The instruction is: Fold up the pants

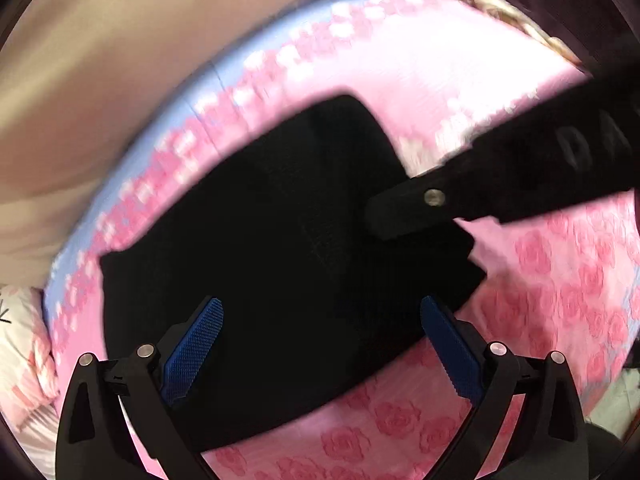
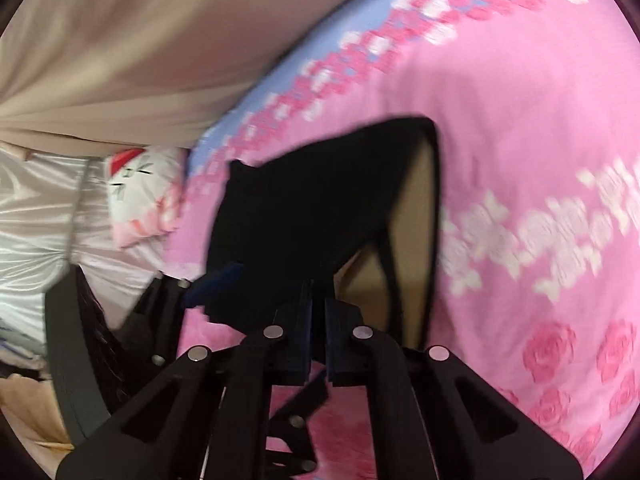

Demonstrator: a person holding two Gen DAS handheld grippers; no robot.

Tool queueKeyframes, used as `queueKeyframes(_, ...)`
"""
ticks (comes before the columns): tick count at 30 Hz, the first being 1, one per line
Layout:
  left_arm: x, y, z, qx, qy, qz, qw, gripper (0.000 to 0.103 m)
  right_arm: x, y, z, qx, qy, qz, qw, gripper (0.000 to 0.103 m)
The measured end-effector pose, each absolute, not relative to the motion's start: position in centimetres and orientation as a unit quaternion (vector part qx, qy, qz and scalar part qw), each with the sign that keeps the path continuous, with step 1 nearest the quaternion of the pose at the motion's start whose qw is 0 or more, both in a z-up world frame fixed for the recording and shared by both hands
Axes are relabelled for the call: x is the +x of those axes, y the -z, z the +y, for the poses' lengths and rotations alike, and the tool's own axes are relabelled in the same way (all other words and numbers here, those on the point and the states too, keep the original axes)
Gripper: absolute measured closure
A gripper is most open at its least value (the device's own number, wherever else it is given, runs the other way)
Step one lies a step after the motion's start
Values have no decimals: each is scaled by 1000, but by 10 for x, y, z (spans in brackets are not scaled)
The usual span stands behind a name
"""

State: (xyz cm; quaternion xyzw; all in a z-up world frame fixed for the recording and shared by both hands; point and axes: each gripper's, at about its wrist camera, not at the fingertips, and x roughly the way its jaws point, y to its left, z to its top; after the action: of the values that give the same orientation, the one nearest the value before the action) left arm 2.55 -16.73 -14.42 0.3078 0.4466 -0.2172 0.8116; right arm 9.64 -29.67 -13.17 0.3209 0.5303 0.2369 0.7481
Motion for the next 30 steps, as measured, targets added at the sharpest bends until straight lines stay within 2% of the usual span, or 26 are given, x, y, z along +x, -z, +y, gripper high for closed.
queueKeyframes(7,16,111,-164,278,252,425,824,5,121,118,-318,386,-303,496,716,99)
queueKeyframes(13,21,142,-194,362,173,402,823,5,136,108,-297,347,-338,514,708,97)
queueKeyframes(15,36,147,-192,346,139,421,827,7,131,108,-305,335,-324,516,718,94)
queueKeyframes(17,52,144,-179,297,125,446,835,24,121,112,-331,342,-312,509,726,93)
queueKeyframes(19,63,144,-167,260,125,472,833,32,114,121,-351,323,-281,519,740,93)
queueKeyframes(21,69,146,-156,232,129,494,828,34,116,134,-356,263,-250,547,754,93)
queueKeyframes(25,63,144,-154,238,123,480,836,34,134,150,-338,195,-262,567,756,93)
queueKeyframes(30,58,133,-144,209,97,464,855,33,142,154,-316,176,-296,566,749,93)
